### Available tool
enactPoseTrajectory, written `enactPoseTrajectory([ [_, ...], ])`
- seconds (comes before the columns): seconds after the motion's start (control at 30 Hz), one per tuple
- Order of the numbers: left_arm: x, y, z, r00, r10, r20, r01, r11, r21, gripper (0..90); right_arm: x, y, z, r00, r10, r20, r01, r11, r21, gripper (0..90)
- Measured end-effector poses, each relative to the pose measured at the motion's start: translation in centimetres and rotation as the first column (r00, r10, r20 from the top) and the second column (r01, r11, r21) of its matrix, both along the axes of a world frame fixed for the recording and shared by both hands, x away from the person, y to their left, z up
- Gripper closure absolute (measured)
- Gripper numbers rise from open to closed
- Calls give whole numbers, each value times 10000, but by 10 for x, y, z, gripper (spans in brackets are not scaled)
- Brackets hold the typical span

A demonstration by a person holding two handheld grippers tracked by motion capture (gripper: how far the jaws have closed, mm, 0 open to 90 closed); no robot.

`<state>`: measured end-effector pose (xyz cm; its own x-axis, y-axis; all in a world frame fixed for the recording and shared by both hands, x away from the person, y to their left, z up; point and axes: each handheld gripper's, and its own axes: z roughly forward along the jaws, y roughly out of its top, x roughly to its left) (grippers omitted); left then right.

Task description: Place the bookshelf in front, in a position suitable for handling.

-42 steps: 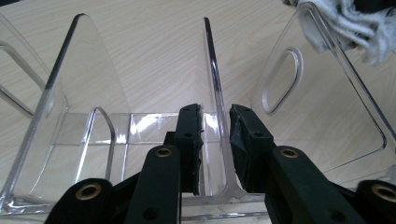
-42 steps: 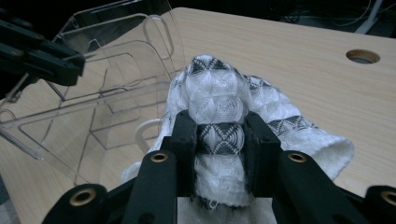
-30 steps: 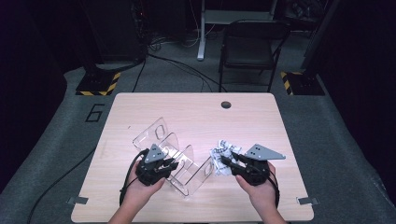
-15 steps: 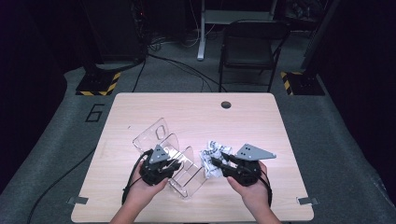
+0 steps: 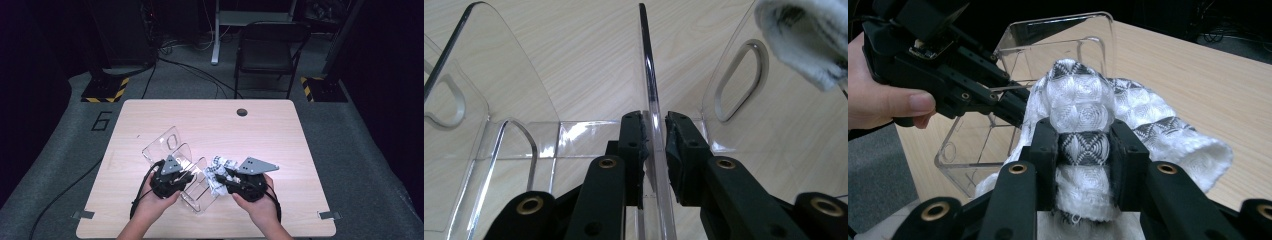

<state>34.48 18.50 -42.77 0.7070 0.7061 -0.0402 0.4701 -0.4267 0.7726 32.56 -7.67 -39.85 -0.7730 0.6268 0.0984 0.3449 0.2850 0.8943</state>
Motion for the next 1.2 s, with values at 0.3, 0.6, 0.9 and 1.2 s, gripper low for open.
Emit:
enactPoseTrajectory([
  [0.3,-1,0,-1,9998,69,172,-69,10000,15,778,-13,19,-4,9986,521,-43,-522,9983,-254,682],
  [0.6,-1,-1,-1,9997,158,181,-158,9999,-30,778,-30,36,-5,9945,1046,-35,-1046,9940,-327,680],
  [0.9,-1,-1,-1,9997,170,166,-170,9998,-38,778,-28,37,-5,9933,1159,-25,-1159,9924,-414,682],
  [1.2,-1,0,-1,9997,119,192,-119,9999,22,778,-17,26,-6,9972,744,-3,-744,9968,-289,678],
])
